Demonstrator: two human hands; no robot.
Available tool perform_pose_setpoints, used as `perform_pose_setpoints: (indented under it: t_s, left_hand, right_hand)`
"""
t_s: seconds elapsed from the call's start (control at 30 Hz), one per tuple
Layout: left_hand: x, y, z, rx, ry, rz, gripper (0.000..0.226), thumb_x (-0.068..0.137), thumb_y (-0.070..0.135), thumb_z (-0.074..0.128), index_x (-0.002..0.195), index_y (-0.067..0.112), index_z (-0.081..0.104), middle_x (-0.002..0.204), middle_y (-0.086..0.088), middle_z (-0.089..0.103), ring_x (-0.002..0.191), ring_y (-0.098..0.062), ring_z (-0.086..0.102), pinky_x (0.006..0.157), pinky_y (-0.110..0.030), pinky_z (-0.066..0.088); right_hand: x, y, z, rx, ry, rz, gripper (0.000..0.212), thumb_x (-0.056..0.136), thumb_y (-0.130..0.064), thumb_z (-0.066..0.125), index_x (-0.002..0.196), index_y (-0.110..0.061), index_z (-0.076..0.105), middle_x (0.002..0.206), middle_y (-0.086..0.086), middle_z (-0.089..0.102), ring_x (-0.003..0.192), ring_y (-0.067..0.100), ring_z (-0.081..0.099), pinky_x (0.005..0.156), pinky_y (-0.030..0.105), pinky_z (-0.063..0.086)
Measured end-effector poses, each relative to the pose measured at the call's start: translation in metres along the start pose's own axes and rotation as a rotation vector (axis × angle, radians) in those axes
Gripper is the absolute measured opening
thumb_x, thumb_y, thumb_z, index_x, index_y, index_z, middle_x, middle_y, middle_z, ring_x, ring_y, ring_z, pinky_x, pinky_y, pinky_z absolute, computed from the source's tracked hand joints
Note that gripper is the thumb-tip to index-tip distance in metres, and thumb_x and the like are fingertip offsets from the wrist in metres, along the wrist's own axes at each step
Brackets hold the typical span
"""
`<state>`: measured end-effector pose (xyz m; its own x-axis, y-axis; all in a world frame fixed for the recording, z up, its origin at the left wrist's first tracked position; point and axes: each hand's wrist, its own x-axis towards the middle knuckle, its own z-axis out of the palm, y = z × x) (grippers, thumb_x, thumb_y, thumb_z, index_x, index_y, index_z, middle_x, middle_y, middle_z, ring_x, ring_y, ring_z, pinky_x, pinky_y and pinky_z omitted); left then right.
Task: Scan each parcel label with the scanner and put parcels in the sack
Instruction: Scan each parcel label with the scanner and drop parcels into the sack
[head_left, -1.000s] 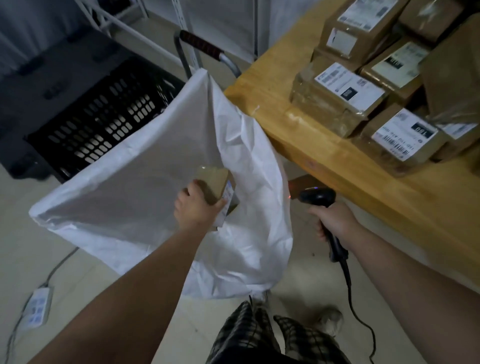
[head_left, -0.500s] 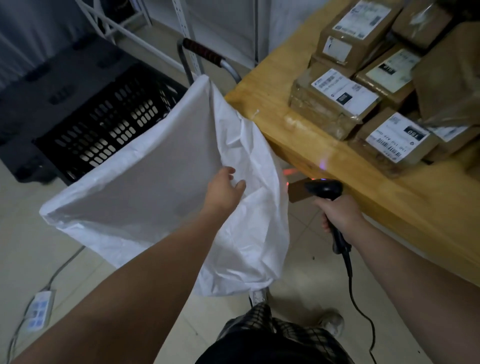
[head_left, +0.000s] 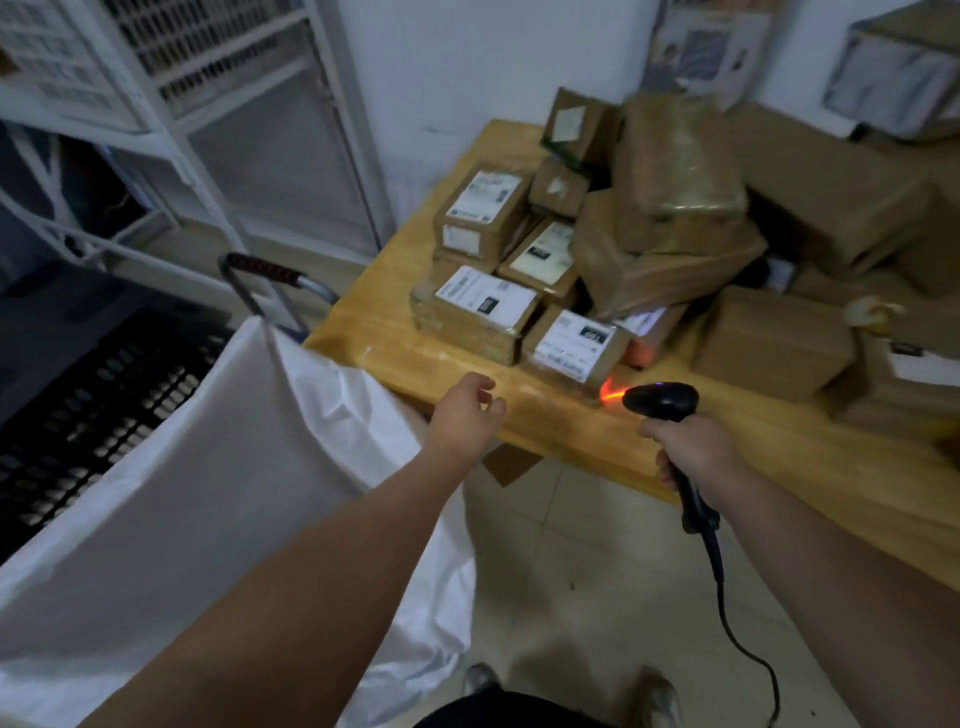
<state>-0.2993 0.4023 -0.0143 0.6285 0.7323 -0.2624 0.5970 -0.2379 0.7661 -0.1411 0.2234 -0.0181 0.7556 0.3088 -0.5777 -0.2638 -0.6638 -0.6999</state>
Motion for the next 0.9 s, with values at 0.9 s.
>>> perform_pose_setpoints:
  t_s: [0.9]
  left_hand:
    - [-0.015, 0.26, 0.332, 0.048, -0.352, 0.259, 0.037, 0.095, 0.022, 0.057, 0.13, 0.01, 0.05, 0.124, -0.004, 0.057, 0.103, -0.01, 0.051, 0.086, -0.021, 0.039]
  right_hand:
    - [0.079, 0.129, -0.366, 0.24, 0.353, -0.005, 0.016, 0.087, -0.008, 0.062, 0.073, 0.0, 0.059, 0.061, 0.017, 0.054, 0.052, 0.029, 0.051, 0.058, 0.037, 0.046]
